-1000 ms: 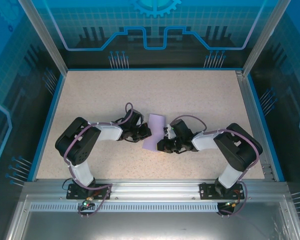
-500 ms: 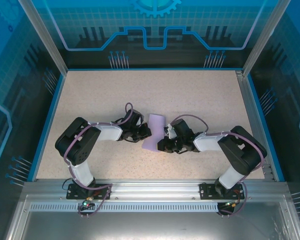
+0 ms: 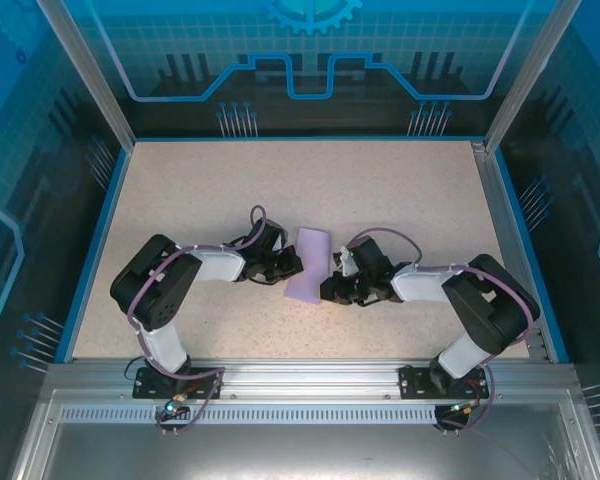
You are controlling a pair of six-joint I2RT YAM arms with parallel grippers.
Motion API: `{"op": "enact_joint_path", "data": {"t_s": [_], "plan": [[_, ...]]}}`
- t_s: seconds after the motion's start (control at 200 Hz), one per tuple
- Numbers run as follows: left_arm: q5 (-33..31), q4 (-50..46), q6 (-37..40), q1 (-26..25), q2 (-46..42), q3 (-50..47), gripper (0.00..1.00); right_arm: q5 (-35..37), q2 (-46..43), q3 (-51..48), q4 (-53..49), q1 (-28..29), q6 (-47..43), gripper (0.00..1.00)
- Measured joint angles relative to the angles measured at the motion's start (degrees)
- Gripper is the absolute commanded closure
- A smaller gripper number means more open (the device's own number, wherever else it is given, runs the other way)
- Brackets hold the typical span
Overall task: Fold a paper plane with a square sheet of paper (pick it up from the middle)
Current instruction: Fold the square sheet of paper in half at the center of the table.
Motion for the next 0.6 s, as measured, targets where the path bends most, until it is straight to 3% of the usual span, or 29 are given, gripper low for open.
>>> {"op": "enact_joint_path", "data": {"t_s": [0.235, 0.6], "plan": [[0.4, 0.3, 0.0, 0.0, 0.2, 0.0, 1.0, -1.0, 2.3, 6.8, 1.3, -6.8, -0.4, 0.85], [1.0, 1.3, 0.0, 0.0, 0.7, 0.0, 1.0, -2.3, 9.6, 9.1, 2.3, -8.0, -1.4, 0.85]]}}
